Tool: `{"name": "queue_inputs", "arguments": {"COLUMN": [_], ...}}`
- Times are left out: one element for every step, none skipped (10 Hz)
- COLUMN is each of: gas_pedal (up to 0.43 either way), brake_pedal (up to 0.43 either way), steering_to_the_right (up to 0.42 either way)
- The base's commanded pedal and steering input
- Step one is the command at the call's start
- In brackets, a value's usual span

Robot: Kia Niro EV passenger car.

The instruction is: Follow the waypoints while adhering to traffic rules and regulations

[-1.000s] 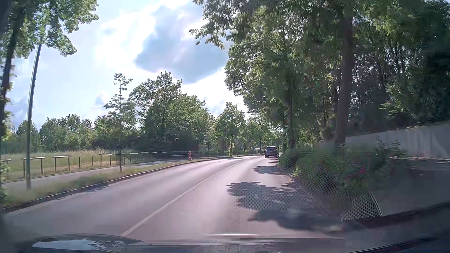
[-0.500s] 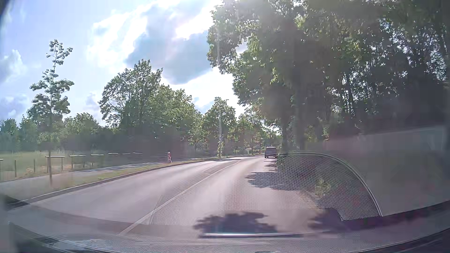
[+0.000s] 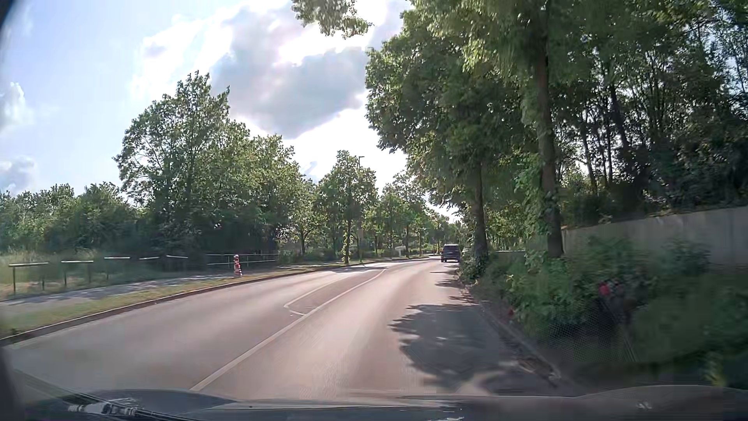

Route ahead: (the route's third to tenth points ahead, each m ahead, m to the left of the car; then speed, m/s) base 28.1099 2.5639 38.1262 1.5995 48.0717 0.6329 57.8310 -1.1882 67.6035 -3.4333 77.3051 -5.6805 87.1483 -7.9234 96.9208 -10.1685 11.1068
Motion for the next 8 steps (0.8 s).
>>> {"name": "queue_inputs", "arguments": {"gas_pedal": [0.067,0.079,0.079,0.079,0.079,0.079,0.098,0.11], "brake_pedal": [0.012,0.012,0.012,0.012,0.012,0.012,0.012,0.012], "steering_to_the_right": [0.02,0.018,0.015,0.013,0.011,0.009,0.01,0.009]}}
